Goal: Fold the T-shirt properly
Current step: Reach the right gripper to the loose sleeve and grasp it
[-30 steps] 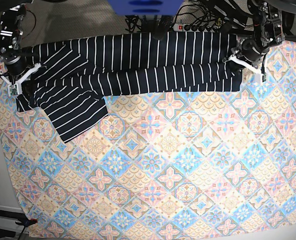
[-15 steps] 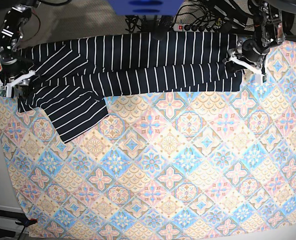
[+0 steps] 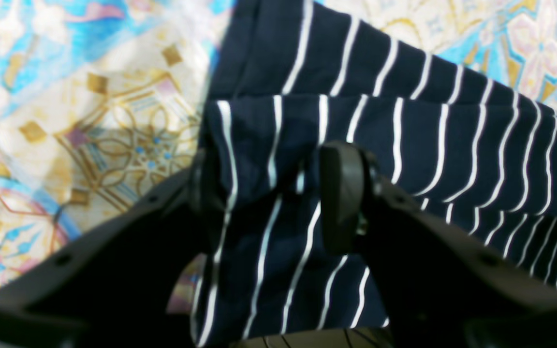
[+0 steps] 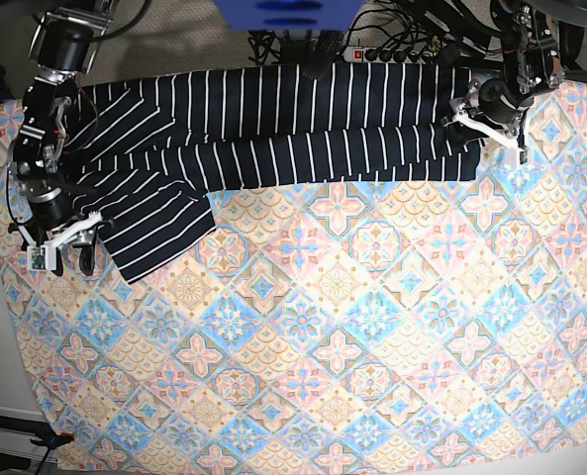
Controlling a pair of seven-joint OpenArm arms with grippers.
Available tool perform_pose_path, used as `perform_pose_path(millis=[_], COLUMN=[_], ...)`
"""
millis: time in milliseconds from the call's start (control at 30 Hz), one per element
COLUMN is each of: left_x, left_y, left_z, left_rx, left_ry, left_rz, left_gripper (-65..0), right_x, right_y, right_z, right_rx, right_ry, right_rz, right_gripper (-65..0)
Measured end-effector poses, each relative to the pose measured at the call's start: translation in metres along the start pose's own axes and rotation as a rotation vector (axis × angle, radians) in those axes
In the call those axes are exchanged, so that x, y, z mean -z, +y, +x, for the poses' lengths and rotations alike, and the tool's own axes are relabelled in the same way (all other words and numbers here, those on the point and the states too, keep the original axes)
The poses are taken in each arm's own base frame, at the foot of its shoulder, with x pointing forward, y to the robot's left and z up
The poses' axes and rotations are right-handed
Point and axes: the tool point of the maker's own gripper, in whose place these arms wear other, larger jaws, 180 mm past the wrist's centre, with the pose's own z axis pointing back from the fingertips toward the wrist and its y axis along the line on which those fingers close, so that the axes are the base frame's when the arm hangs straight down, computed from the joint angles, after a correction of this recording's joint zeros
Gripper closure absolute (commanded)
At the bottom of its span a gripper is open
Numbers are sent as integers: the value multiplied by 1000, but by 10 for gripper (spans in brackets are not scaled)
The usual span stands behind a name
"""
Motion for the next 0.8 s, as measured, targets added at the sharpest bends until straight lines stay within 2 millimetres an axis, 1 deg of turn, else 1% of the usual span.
perform_pose_path(millis=[67,167,233,433,533,600,800], left_x=[0,-1,-1,-1,0,0,-1], left_y=[0,1,1,1,0,1,1], left_z=[1,2,1,2,1,1,2], left_rx=[-1,-2,-2,-2,-5,-4,-2], left_ry=[-1,-4,-4,-4,-4,-4,-5], left_rz=[-1,2,1,2,-1,1,1], left_gripper=[-302,-302,-302,-302,-302,-302,-302], right_x=[14,33,40,56,62,60,58], right_y=[1,1,3,2,10,15,14], right_z=[-6,-35,-48,-66,-75,-88,-92], right_rx=[33,51,54,65,92,99,110], right_ry=[20,122,168,247,254,287,285], right_rz=[3,5,12,32,50,62,59], right_gripper=[-325,-325,-325,-325,-325,-326,-322])
